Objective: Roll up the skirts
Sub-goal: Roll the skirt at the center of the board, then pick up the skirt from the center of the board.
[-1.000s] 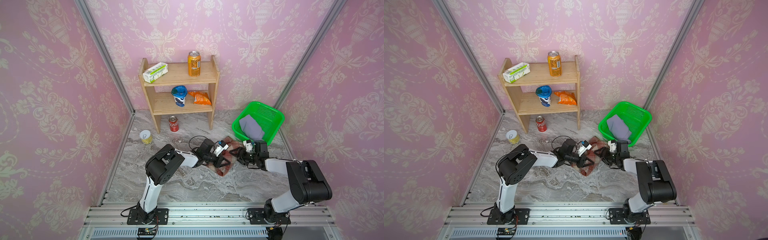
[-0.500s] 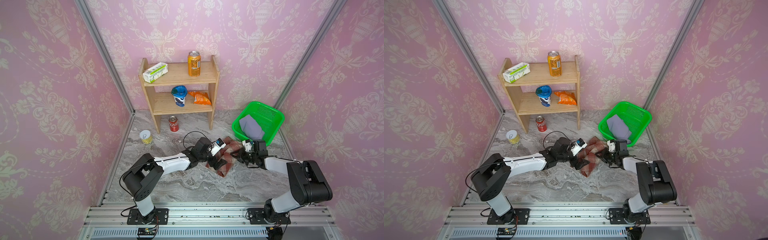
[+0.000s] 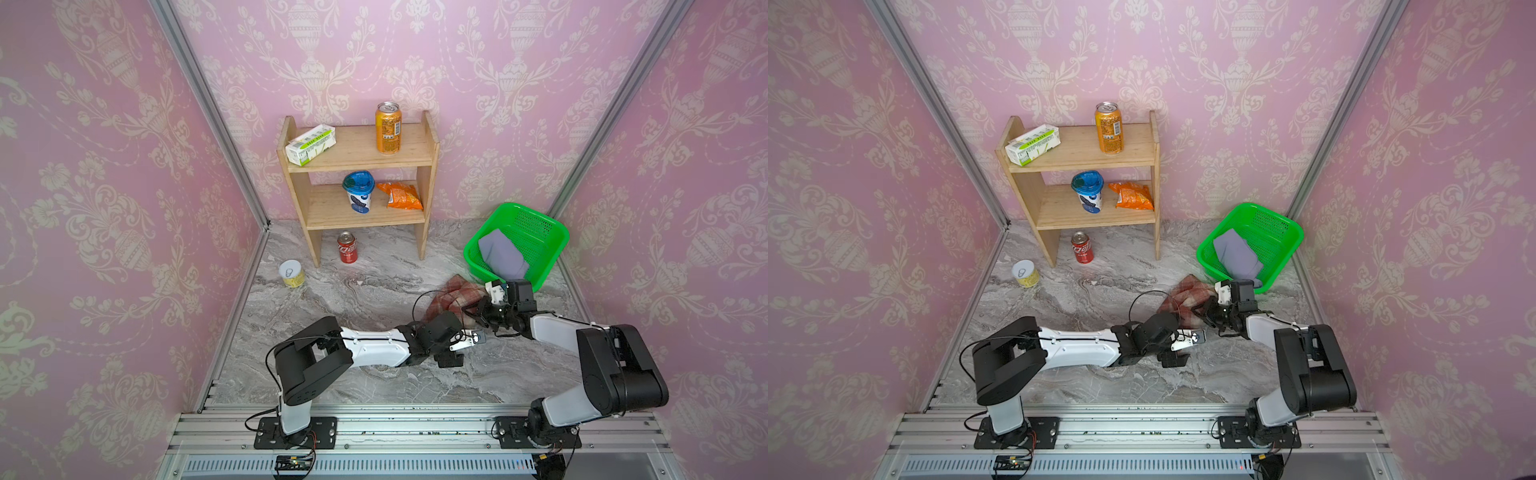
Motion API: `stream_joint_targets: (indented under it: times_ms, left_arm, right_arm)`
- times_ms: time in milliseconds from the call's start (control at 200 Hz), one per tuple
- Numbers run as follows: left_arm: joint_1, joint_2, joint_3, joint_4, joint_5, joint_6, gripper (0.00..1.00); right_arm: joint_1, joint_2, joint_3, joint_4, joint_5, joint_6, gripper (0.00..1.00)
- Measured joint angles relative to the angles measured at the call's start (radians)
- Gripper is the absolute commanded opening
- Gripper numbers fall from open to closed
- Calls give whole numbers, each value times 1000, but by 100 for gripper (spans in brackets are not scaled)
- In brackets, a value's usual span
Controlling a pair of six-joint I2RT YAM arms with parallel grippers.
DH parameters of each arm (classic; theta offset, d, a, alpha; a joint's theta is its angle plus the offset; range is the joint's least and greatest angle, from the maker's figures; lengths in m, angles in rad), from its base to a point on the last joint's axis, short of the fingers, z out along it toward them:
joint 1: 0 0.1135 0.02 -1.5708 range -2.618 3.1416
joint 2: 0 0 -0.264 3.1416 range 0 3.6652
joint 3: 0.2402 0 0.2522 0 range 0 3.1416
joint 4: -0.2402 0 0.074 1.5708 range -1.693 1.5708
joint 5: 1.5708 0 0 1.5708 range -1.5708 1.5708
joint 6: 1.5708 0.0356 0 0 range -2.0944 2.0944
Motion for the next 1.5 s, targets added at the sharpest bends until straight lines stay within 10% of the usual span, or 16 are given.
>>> stream_joint_targets:
  times_ms: [250,370,455,525,726,1501]
  left_arm:
    - [-5,126,151,-51,-145,-4,90]
    - [-10,147,172,-47,-230,-24,33]
    - [-10,147,173,-42,-269,-45,19]
    - [-9,146,173,-40,-269,-82,10]
    - [76,93,116,-16,-144,-240,9]
    - [274,85,-27,302,480,-840,10]
  right_arm:
    - [-13,-22,0,-16,41,-3,0]
    - [-16,-31,-1,-30,46,-7,0]
    - [-23,-38,-2,-35,44,-15,6]
    - [-33,-42,-3,-36,35,-24,33]
    - [-55,-101,-8,-87,3,-60,99]
    - [-62,-90,-100,33,-91,40,100]
